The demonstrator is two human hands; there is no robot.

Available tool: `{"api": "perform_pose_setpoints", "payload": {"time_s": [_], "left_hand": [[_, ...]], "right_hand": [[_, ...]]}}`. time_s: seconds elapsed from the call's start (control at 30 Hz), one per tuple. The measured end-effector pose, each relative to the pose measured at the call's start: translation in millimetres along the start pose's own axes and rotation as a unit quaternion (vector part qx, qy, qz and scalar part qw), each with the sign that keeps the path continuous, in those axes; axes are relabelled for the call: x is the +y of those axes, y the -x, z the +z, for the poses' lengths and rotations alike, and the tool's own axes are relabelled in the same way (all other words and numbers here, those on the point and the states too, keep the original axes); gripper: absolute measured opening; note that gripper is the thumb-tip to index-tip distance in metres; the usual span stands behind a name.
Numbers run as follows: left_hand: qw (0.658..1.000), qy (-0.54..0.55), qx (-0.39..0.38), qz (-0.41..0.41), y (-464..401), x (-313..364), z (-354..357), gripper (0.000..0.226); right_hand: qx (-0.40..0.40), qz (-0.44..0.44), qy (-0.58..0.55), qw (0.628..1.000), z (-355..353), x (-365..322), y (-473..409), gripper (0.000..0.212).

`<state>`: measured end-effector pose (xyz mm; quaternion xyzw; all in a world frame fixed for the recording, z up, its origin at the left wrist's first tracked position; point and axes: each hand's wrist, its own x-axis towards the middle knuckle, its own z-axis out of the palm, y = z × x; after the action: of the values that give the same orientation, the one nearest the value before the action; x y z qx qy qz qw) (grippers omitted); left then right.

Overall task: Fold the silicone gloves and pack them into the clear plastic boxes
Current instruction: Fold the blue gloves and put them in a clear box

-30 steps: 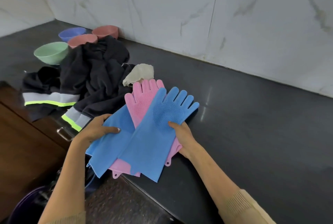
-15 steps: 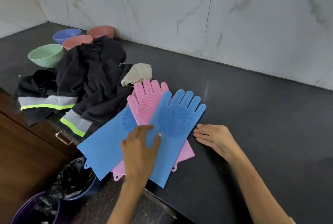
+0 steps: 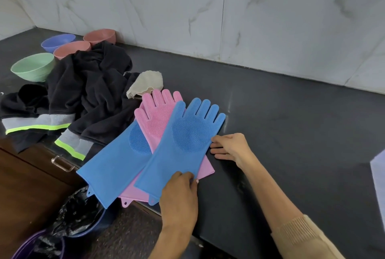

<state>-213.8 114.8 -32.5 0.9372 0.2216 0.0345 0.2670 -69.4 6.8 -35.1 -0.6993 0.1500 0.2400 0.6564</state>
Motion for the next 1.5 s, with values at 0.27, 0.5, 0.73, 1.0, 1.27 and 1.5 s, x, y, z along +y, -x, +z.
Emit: {"api": "perform_pose_setpoints", "payload": {"time_s": [0.27,0.5,0.73,1.0,1.27,1.5], "left_hand": [[0.995,0.079,-0.024,0.059,16,36,12,0.019],[0.976,0.092,-0.149,0.130,38,86,47,0.017],[0.952,0.066,-0.193,0.229,54,122,76,0.022],[0.930,0.058,-0.205,0.299,75,160,105,0.022],[0.922,0.066,-0.198,0.328,87,176,119,0.023],[0.915,0.074,-0.203,0.340,89,186,123,0.022]], "right_hand": [[0.043,-0.005,0.010,0.999,-42,3,3,0.010],[0.105,-0.013,0.020,0.994,-122,18,25,0.009],[0.179,-0.010,0.000,0.984,-187,35,49,0.008],[0.246,-0.012,-0.027,0.969,-226,46,65,0.008],[0.289,-0.003,-0.040,0.956,-248,50,70,0.011],[0.308,0.003,-0.050,0.950,-267,54,75,0.008]]}}
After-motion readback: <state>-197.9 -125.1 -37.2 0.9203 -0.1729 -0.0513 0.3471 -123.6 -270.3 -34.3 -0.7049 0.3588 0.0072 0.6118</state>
